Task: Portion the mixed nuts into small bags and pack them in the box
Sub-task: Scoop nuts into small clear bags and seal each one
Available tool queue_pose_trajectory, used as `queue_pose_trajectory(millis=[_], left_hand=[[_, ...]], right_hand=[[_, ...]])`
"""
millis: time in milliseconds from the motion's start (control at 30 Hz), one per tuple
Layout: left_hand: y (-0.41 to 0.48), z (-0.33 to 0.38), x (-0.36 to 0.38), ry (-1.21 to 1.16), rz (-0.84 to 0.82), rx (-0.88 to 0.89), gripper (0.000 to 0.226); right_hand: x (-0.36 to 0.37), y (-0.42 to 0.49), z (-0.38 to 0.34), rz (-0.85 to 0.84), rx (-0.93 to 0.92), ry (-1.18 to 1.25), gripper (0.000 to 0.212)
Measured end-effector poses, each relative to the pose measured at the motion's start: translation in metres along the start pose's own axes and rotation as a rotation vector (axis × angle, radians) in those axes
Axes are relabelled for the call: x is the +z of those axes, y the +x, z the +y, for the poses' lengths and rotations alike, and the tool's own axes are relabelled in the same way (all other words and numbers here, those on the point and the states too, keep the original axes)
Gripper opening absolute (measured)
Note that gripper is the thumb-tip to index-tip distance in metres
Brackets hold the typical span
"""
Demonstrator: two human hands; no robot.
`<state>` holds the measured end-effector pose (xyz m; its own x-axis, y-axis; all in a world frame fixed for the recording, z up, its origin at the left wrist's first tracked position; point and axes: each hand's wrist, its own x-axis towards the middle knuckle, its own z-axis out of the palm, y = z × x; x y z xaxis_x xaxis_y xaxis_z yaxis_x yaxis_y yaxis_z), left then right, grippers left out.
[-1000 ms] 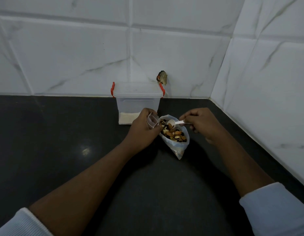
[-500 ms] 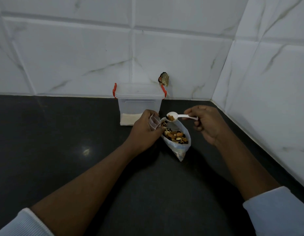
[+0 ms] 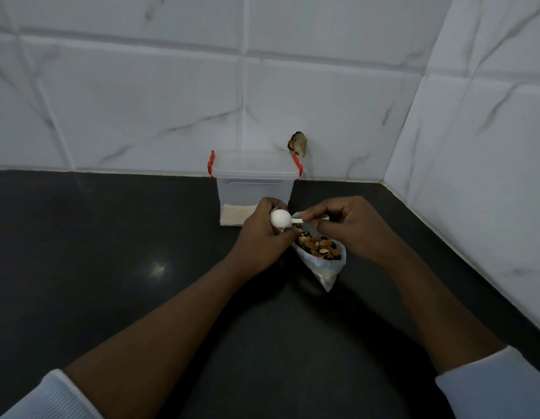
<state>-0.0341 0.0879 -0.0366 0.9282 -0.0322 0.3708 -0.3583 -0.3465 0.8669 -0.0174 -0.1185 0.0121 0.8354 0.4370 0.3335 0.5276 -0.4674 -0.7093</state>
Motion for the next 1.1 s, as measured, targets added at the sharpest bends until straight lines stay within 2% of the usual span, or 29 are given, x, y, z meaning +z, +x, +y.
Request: queue_pose_trajectory(millis=[167,233,333,400,500,567,600,667,733,767,833,967,1067,1100], left_hand=[[-0.001,0.001,0.0,-0.02,-0.006,-0.008,0.042],[-0.002,0.003,-0.002,-0.037,0.004,-0.02,0.045],[-0.004,0.007,-0.003,-0.069,0.012,-0.033,0.058],[-0.004,0.01,-0.004,-0.108,0.008,-0.054,0.062],[-0.005,0.019,-0.006,-0.285,-0.061,-0.136,0.051],[-0.005,0.023,-0.007,-0.398,-0.065,-0.21,0.04],[-0.005,0.025,-0.006,-0.42,-0.059,-0.225,0.042],[-0.006,0.028,-0.006,-0.456,-0.072,-0.223,0.057],[-0.009,0.032,-0.004,-0.463,-0.082,-0.223,0.068],[-0.011,0.034,-0.004,-0.457,-0.088,-0.225,0.071],[-0.014,0.037,-0.006,-0.444,-0.086,-0.223,0.069],[-0.004,0.041,-0.023,-0.35,0.041,-0.253,0.07],[0.003,0.038,-0.042,-0.291,0.13,-0.262,0.062],[0.002,0.035,-0.046,-0.282,0.144,-0.25,0.059]], right_hand=[[-0.01,0.0,0.001,0.215,-0.008,0.003,0.03],[-0.018,-0.001,0.005,0.254,0.027,-0.142,0.026],[-0.023,-0.001,0.014,0.113,0.109,-0.434,0.018],[-0.023,0.0,0.017,-0.007,0.168,-0.514,0.021],[-0.019,0.001,0.013,-0.086,0.267,-0.593,0.023],[-0.013,0.003,0.007,-0.007,0.182,-0.71,0.021],[-0.009,0.002,0.002,0.061,0.092,-0.685,0.02],[0.002,0.0,-0.015,0.116,-0.054,-0.449,0.017],[0.015,-0.003,-0.028,0.033,-0.074,-0.173,0.018],[0.022,-0.004,-0.031,-0.008,-0.084,-0.143,0.019],[0.031,-0.005,-0.031,-0.012,-0.165,-0.213,0.015],[0.035,-0.001,-0.028,0.125,-0.254,-0.254,0.01],[0.042,0.0,-0.028,-0.007,-0.254,-0.399,0.02],[0.043,0.0,-0.027,0.003,-0.259,-0.396,0.02]])
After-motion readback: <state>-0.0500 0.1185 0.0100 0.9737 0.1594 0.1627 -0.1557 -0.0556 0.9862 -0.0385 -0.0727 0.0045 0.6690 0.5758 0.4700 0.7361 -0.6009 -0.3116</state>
